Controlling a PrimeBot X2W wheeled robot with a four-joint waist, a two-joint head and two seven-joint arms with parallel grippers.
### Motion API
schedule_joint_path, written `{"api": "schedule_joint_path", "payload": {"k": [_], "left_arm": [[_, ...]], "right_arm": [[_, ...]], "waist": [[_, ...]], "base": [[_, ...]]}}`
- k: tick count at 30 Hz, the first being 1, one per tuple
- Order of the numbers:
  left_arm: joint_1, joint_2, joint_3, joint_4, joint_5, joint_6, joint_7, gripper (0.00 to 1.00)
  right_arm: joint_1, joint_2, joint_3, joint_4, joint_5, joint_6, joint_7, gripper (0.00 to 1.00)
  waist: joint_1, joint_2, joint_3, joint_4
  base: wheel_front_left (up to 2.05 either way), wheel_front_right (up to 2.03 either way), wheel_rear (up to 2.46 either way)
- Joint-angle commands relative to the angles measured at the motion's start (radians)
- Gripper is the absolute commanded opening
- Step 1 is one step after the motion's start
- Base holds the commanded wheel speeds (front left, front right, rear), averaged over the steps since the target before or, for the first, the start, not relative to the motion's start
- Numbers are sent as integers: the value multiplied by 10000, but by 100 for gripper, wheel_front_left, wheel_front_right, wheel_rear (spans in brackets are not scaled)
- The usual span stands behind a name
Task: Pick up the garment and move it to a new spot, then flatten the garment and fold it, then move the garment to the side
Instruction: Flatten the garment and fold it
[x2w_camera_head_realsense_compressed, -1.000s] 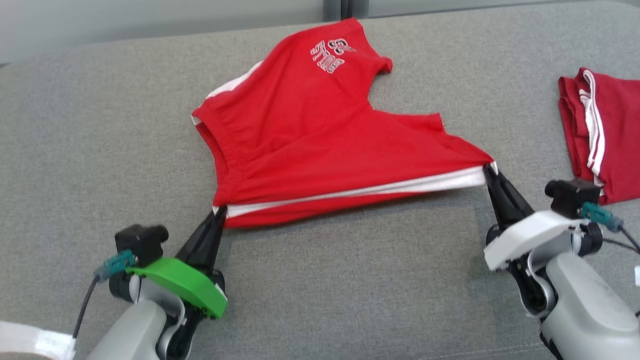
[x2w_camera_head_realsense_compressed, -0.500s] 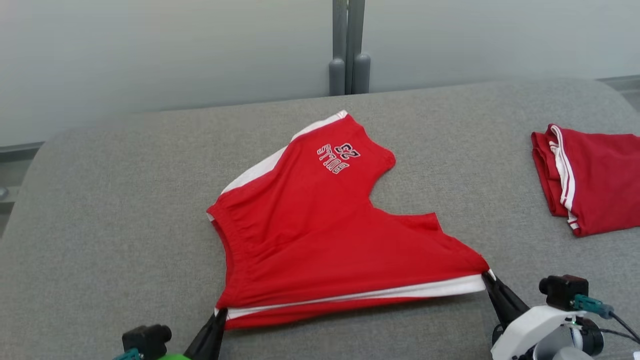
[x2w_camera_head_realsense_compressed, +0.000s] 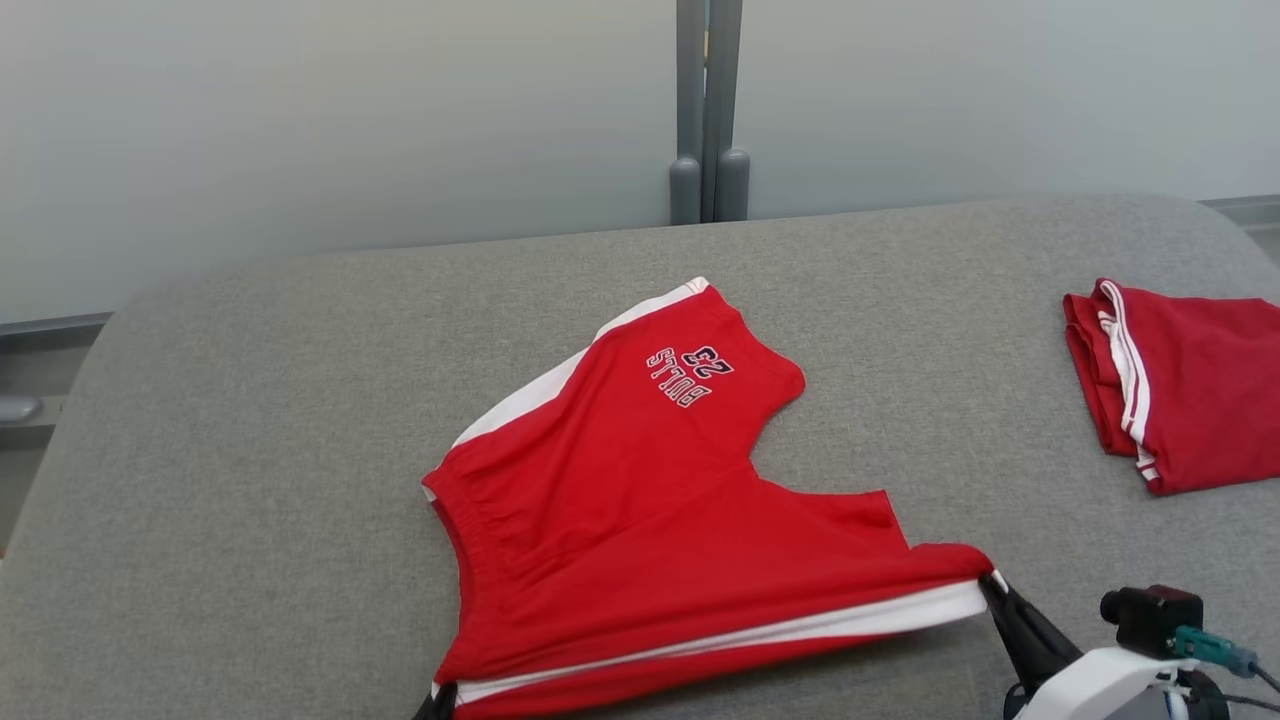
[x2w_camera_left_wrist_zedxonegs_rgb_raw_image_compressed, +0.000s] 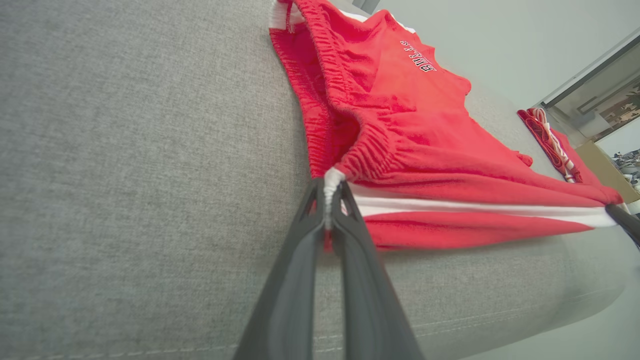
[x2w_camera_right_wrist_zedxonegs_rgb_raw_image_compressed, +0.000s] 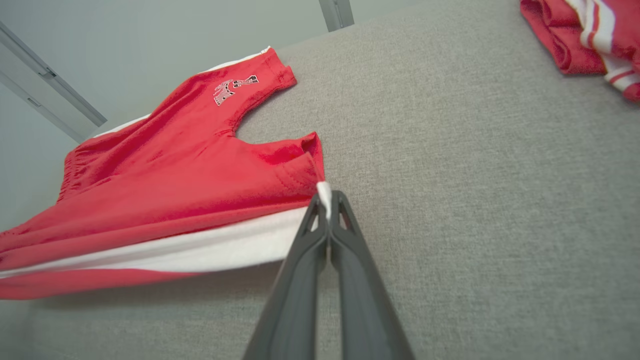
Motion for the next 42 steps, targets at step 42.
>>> {"api": "schedule_joint_path", "payload": {"k": [42], "left_arm": [[-6126, -1381, -972, -276, -573, 59, -43, 0]], "right_arm": [[-9767, -383, 1205, 4288, -1883, -67, 534, 0]], "waist": [[1, 0, 4844, 3206]], "base": [[0, 0, 0]]}}
